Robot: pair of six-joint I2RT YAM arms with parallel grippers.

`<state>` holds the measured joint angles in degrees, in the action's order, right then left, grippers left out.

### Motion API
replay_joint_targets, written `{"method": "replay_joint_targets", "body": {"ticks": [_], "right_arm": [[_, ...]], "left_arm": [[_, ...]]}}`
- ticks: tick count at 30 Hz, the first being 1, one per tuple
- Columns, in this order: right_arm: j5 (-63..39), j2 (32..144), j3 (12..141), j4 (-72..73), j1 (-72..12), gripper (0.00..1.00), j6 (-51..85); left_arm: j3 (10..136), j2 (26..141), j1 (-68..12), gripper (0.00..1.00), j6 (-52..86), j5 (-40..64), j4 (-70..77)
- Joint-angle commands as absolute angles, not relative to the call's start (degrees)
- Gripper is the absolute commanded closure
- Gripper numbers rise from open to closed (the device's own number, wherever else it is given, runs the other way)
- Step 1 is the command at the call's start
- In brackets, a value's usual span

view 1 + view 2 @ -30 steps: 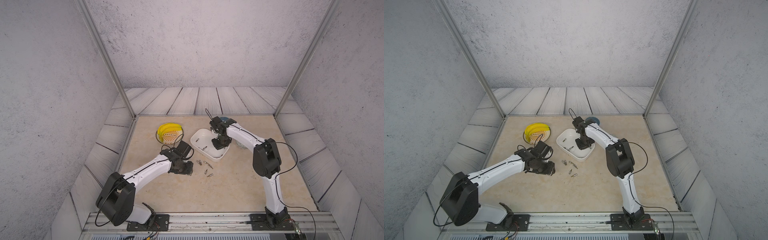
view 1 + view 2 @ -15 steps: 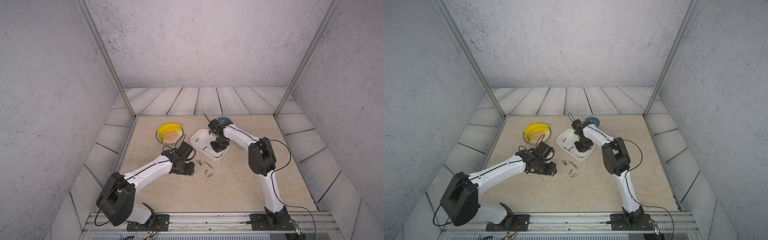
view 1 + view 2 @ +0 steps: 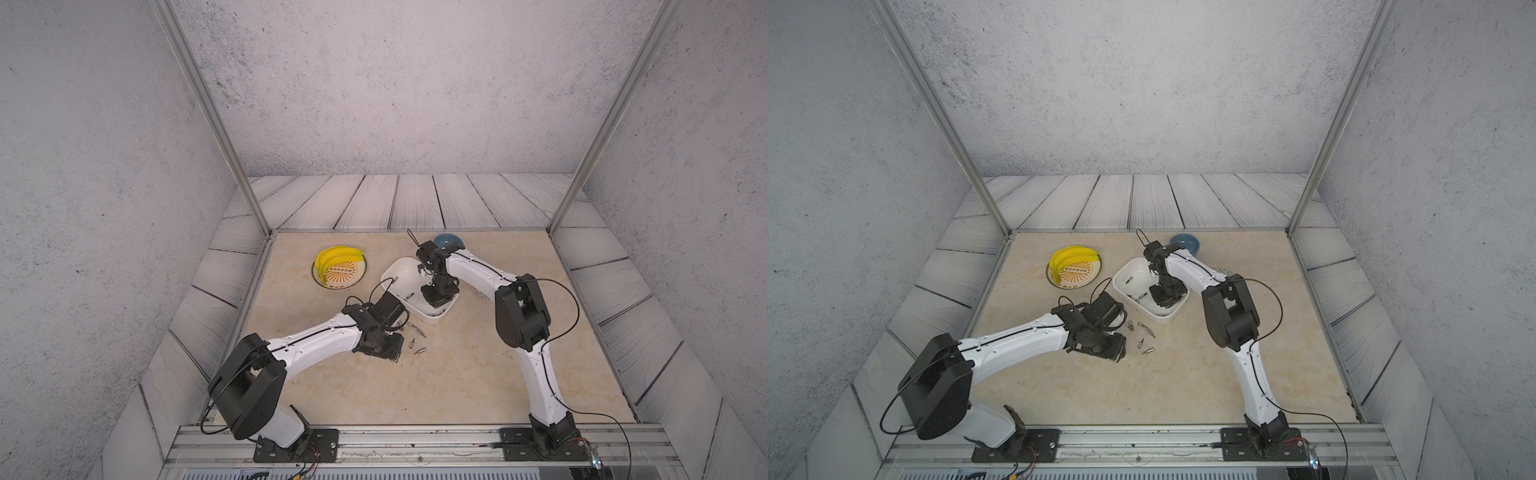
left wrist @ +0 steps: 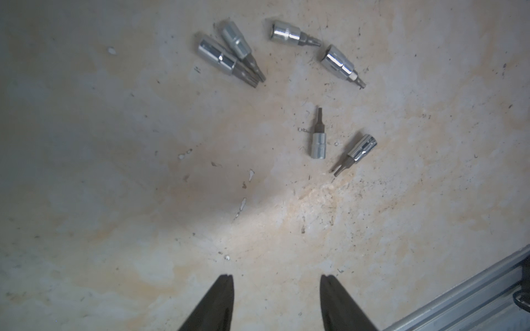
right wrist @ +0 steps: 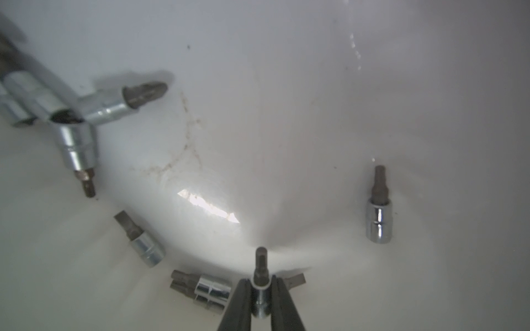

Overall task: Put the bit on the desktop into the storage box
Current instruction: Place the screwdriver bit in the storage box, then pick up the screwdriver bit from the center of the board.

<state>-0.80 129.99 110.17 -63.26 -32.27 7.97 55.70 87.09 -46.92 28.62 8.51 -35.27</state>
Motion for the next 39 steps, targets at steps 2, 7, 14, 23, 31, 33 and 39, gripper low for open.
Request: {"method": "replay_joint_targets", "body": {"ticks": [2, 7, 14, 23, 31, 33, 39], "right_arm": [[-0.8, 130.9, 110.2, -64.7, -32.0, 0.79, 8.3], [-1.2, 130.6, 110.0, -64.8, -32.0, 0.65, 8.6], [-0.8, 126.2, 108.8, -64.2, -32.0, 0.53, 10.0], [2.3, 111.4, 106.1, -68.1, -27.5, 0.35, 11.9], [2.3, 95.7, 94.3, -66.8, -21.3, 0.29, 13.1], [2.5, 93.5, 93.2, -67.0, -20.7, 0.28, 13.1], [2.7, 90.8, 93.1, -68.2, -19.8, 0.27, 12.7]], "left_arm": [[57.8, 88.2, -48.3, 0.46, 29.2, 7.2, -34.5], [58.0, 89.3, -49.6, 0.46, 27.8, 6.4, -33.3], [58.6, 91.1, -51.4, 0.46, 21.0, 6.1, -30.4], [64.2, 96.5, -51.7, 0.46, 13.6, 6.2, -31.9], [69.3, 102.6, -52.3, 0.48, 11.3, 7.4, -32.5], [70.0, 103.7, -52.4, 0.48, 11.0, 7.6, -32.5], [71.6, 106.6, -52.9, 0.49, 10.4, 8.3, -32.2]]}}
